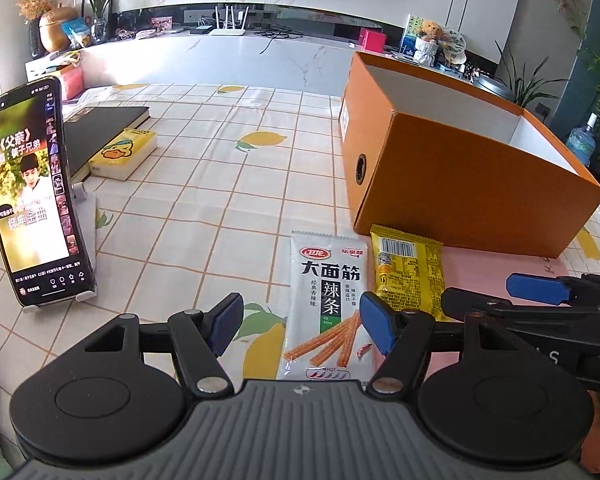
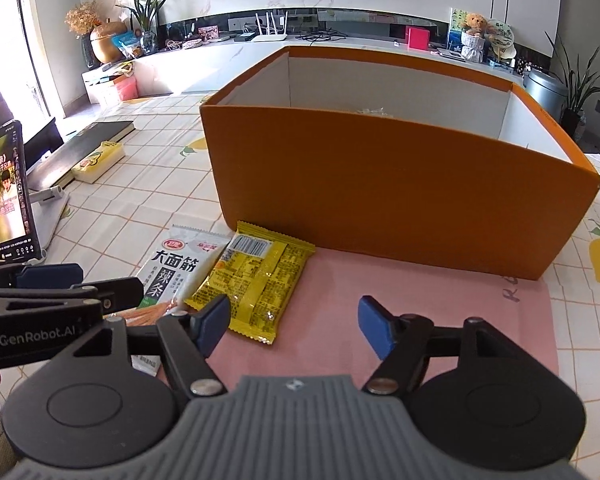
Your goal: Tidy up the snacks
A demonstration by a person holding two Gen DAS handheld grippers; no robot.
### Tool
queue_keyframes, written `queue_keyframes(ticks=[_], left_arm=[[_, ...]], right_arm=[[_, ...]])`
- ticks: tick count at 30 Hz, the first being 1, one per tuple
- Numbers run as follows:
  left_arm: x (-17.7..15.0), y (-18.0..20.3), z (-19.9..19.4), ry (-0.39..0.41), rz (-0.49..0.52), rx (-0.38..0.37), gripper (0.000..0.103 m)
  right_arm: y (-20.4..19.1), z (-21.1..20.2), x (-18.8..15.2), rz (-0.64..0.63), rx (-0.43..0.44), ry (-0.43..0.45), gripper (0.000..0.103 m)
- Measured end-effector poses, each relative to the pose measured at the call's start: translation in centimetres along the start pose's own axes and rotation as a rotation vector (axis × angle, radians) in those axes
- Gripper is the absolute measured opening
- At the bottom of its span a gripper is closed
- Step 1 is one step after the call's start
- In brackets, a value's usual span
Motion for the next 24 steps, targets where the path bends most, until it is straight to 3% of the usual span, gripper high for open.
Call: queue_keyframes(ticks=[7,24], left_arm=[[0.3,-0.7,0.0,0.028,-0.007,0.012,0.078],[-0.4,-0.8,1.5,-0.024,0.03,0.038,0.078]], right_arm=[[-1.1,2.1,0.8,0.018,0.012,-0.014,0.068],[-2.0,5.0,1.7,0.075,0.064,-0.06,0.073]])
Point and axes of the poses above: each gripper's, at about its wrist camera, not at the fingertips, and z roughly the way its jaws point, y to its right, x to its top, the point moved 3 cm from there along z, roughly the way its jaws point, and after that the axes turned 9 degrees about -x, right-handed, at the moved point
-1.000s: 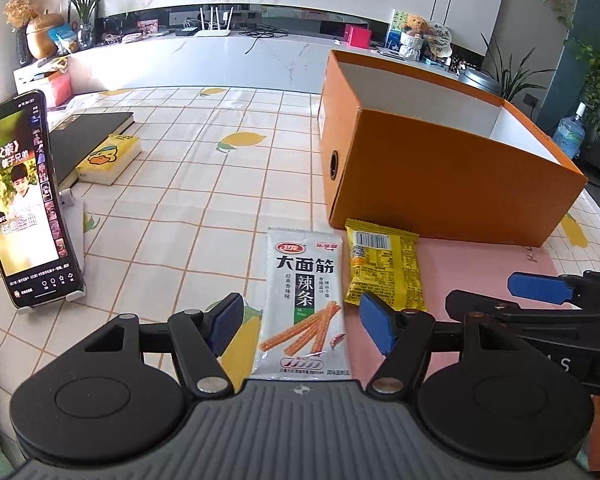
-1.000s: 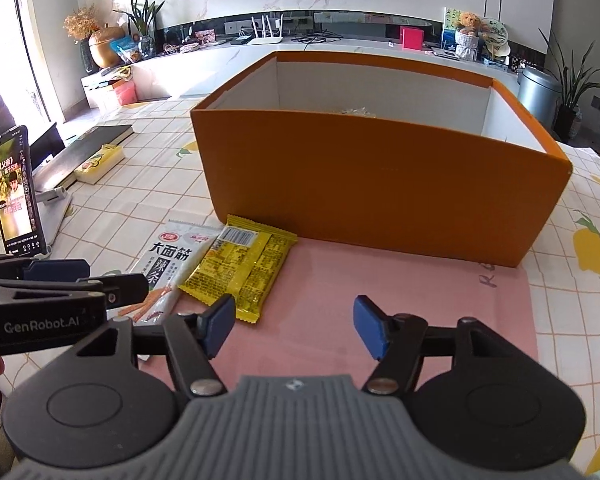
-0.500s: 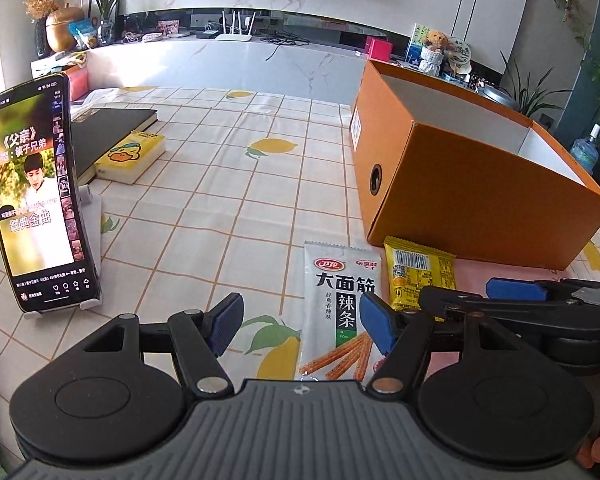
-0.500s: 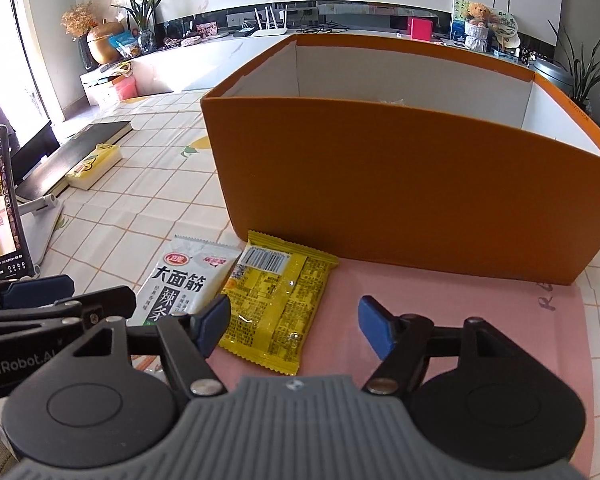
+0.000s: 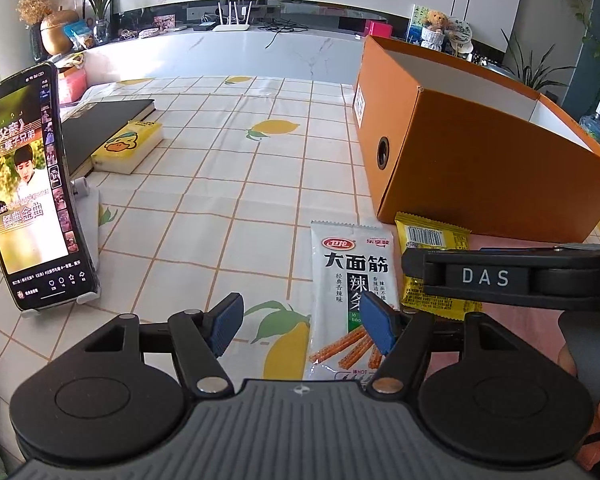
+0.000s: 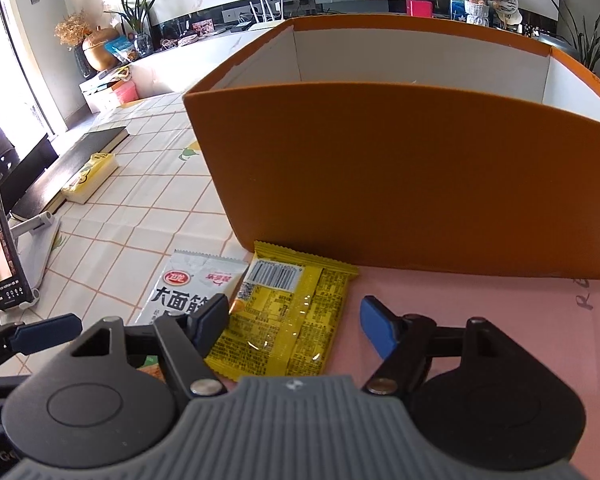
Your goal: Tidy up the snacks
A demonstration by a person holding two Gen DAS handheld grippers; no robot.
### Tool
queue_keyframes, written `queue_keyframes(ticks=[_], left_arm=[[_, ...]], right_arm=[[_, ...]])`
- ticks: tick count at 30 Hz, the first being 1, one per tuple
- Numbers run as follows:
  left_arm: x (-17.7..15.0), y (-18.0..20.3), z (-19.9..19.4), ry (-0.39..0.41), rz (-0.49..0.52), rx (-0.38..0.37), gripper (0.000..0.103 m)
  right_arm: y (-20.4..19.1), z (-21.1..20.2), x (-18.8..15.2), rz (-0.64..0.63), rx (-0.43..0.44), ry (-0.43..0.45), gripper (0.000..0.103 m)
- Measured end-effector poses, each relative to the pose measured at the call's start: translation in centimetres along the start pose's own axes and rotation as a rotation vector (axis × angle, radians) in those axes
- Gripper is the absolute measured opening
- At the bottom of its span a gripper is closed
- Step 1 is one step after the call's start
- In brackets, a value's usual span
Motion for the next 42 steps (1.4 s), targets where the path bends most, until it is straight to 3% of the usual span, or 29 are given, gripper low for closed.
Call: queue_keyframes(ticks=[6,9,14,18,28,34,36,37,39,42], left_arm=[[-0.2,0.7,0.4,-0.01,0.021,-0.021,0.082],[-0.2,1.4,0.9,-0.023,0.038,-0.033,0.084],[-0.2,2.8,1.7,-0.025,0.072,-0.029,0.088],[-0.4,3.4,2.6,-0.035,0.071,-0.008,0.09],[0.2,3.9,3.7,-0.01,0.067,0.054,0.094],[0.5,3.9,4.0,0.01,0.053,0.055,0.084],[0.6,4.0,3.9,0.016,0.06,0.049,0.075],[0.6,4.1,3.9,0.018,0.063,0.046,0.065],[0.7,4.3,3.8,0.016,0.067,0.043,0.06],[0.6,4.4,3.7,0.02,0.069,0.045,0.057]], right_arm=[[-0.6,0.2,-0.5,-0.061,-0.041,0.017,0.07],[0.7,0.0,-0.8,-0.068,-0.07,0.021,0.064],[3.1,-0.7,-1.5,-0.08,-0.098,0.026,0.064],[4.2,-1.0,-2.3,-0.111,-0.13,0.034,0.064],[5.6,-0.8,-2.5,-0.109,-0.114,0.067,0.068],[5.7,-0.2,-2.3,-0.103,-0.113,0.094,0.075],[5.6,0.0,-2.2,-0.102,-0.109,0.103,0.076],[5.4,0.1,-2.2,-0.104,-0.109,0.108,0.076],[5.2,0.0,-2.2,-0.11,-0.107,0.116,0.072],[4.9,-0.3,-2.2,-0.129,-0.097,0.127,0.055]])
Point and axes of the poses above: each gripper's, at about its wrist camera, not at the fingertips, and z roughly the way its jaws point, y to its right, x to its top, the point moved 3 cm from there along z, roughly the way its jaws point, and after that the axes turned 9 degrees about -x, right-handed, at the moved point
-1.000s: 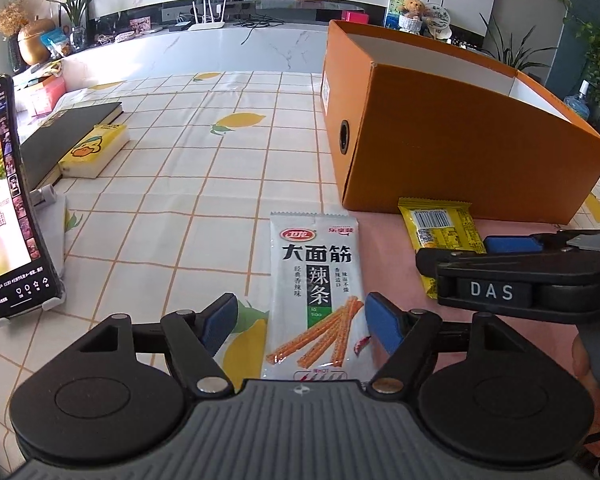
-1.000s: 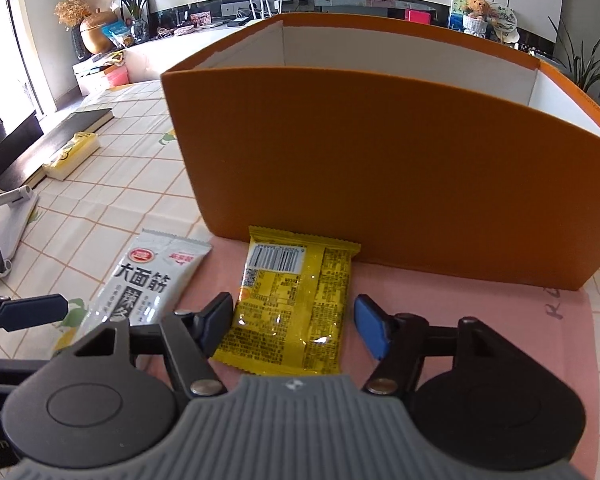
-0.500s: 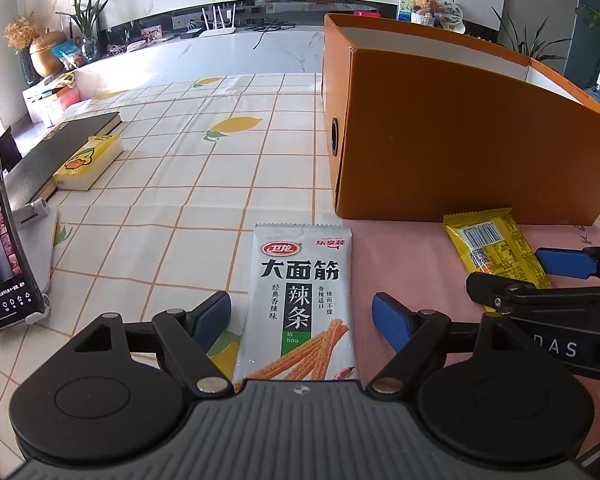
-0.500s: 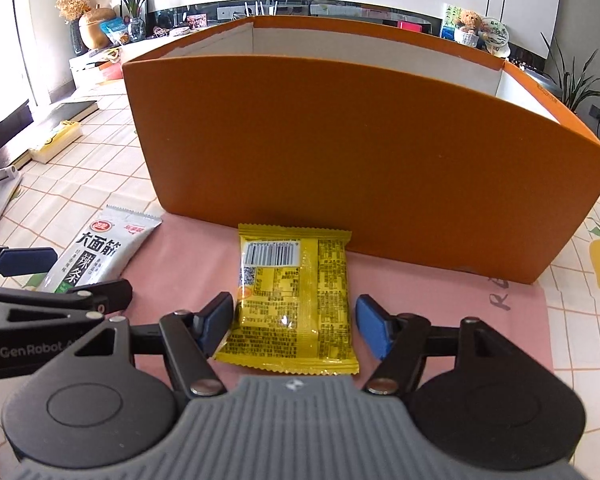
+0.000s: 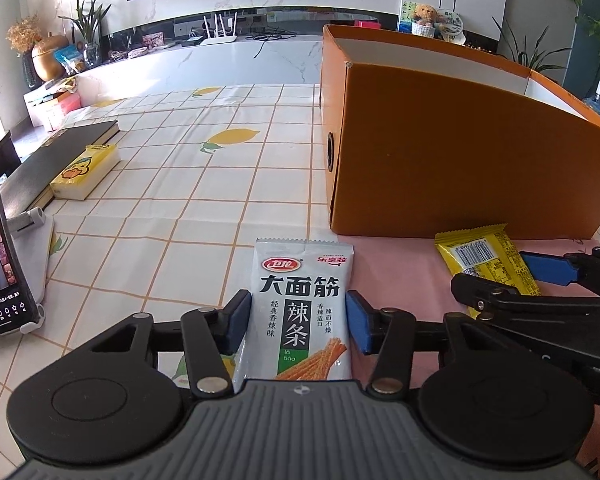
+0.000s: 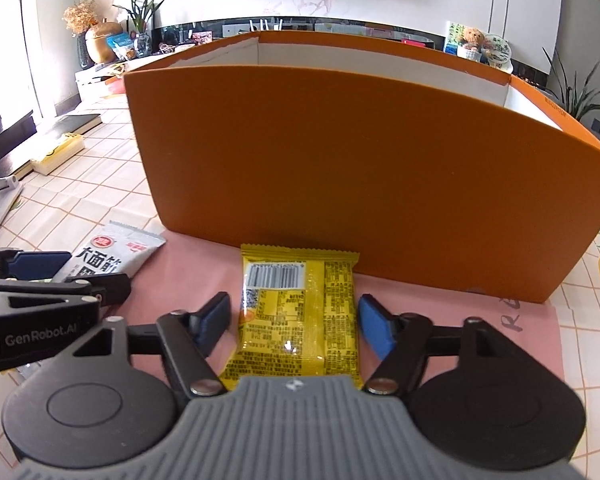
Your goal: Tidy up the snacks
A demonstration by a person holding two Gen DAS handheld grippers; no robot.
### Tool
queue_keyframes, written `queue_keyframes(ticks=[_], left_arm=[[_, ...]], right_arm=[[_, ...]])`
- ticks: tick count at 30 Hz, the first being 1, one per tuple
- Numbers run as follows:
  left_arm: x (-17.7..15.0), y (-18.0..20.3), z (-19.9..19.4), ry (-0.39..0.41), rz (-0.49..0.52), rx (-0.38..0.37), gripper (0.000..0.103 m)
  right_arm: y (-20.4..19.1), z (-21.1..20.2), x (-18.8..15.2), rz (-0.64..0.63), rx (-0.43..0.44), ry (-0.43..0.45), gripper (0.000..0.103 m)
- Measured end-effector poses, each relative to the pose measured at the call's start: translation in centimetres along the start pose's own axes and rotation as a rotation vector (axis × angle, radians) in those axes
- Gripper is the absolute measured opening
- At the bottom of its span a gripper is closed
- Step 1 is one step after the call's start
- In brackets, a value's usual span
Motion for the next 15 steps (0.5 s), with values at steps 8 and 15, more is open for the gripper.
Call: queue_keyframes(ticks=[8,15], left_arm=[[-0.1,0.5,-0.9,0.006,-0.003,-0.017,0.055],[1.0,1.4,-3.7,0.064,-0.021,-0.056,0.055]], right_arm=[[0.6,-0.8,0.1,0.011,0.017,-0.023,0.049],[1.5,-3.6,0.5,0.011,0.01,0.01,0.049]])
Point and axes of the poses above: each gripper's, at about its wrist camera, not at the fingertips, and z roughly the way its jaws point, y to its right, x to its top, the point moved 3 cm from there along z, roughly the way its jaws point, and after that the axes turned 9 degrees about -x, right-handed, at the moved point
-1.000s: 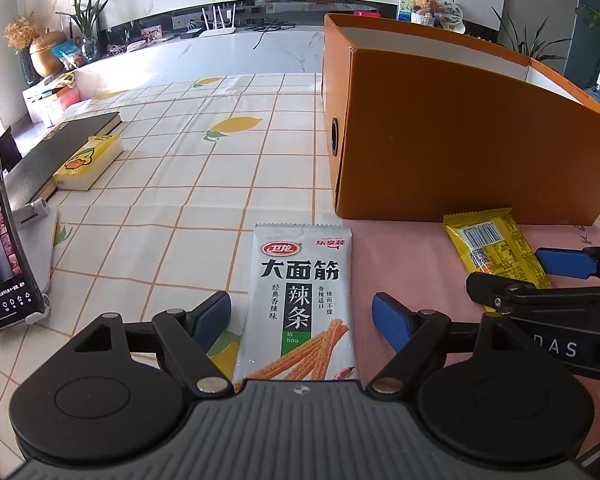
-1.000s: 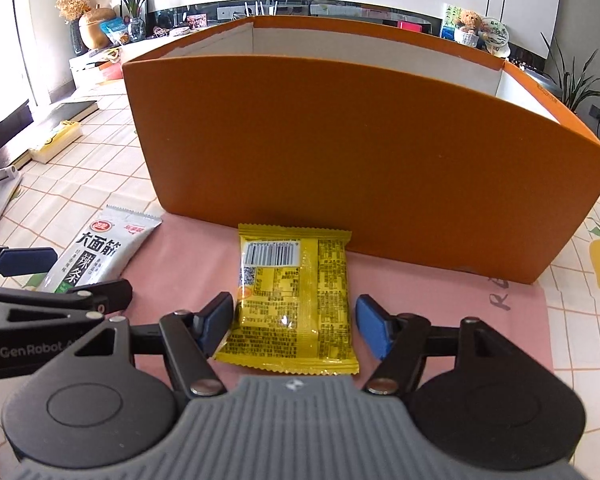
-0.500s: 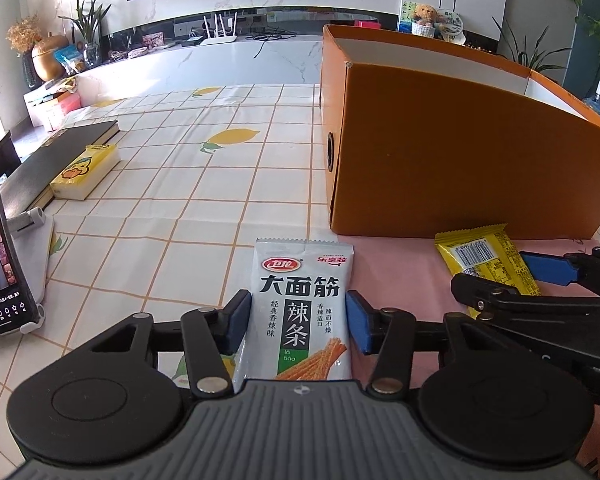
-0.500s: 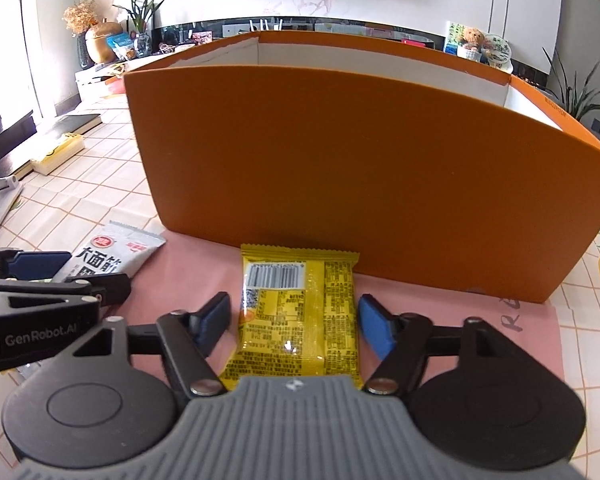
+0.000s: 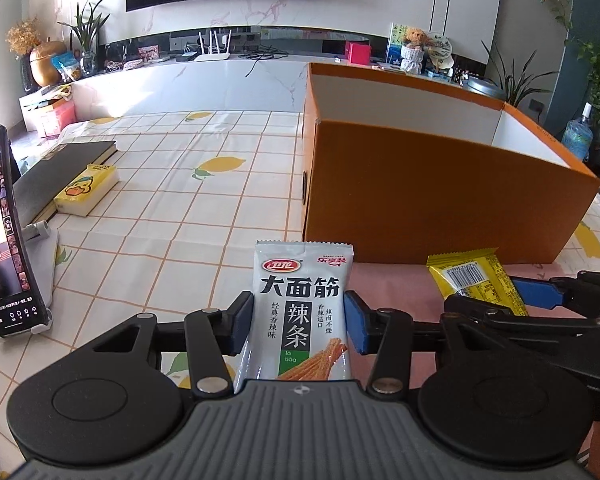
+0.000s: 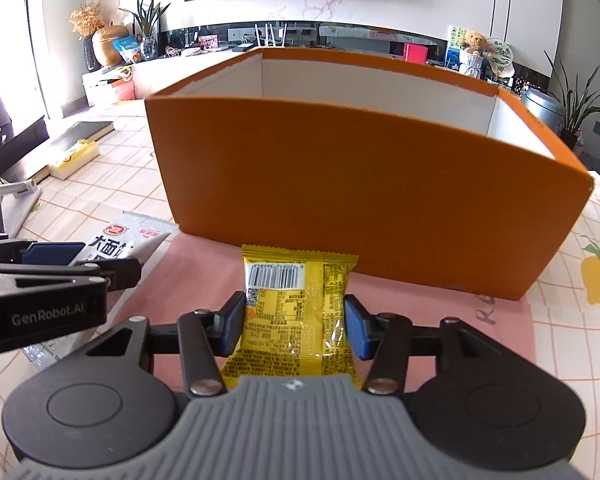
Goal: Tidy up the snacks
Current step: 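Carry both packets into the orange box and open both tools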
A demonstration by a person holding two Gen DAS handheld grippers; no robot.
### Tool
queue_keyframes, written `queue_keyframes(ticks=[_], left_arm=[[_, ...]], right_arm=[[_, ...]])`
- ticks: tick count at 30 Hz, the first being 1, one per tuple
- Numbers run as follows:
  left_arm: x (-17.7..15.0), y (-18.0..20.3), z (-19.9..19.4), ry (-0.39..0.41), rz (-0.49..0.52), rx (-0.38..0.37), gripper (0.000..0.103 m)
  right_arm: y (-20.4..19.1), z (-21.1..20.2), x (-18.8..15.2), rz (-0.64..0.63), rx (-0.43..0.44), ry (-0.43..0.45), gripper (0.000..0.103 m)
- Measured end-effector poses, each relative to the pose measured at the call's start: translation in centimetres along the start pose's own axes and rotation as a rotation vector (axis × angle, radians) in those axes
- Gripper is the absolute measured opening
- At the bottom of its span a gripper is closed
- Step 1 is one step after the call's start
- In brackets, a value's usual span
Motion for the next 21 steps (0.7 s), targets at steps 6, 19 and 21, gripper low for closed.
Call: queue_keyframes(ticks=[6,19,21], left_arm=[[1.2,1.7,-3.1,0.061,-0.001,-0.054,0.055],[7.0,6.9,-6.7,0.127,0.068,-0.156,0.055],[8.2,7.7,-6.8,0.135,0.085,-0.176,0.054]], right_arm=[[1.5,-3.5,0.2,0.0,-0.007,0.046,0.05],[6.7,-10.6,3.7,-0.005,-0.011,0.175,0.049],[7.6,-11.4,4.8,-0.003,-0.003,0.19,0.05]])
Point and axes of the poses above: each gripper's, at about its wrist camera, not at the fingertips, and z roughly the way its jaws point, y to its right, x to its top, the point moved 3 cm from there along z, roughly the way its jaws point, and after that the axes turned 9 degrees about -x, right-handed, at the moved point
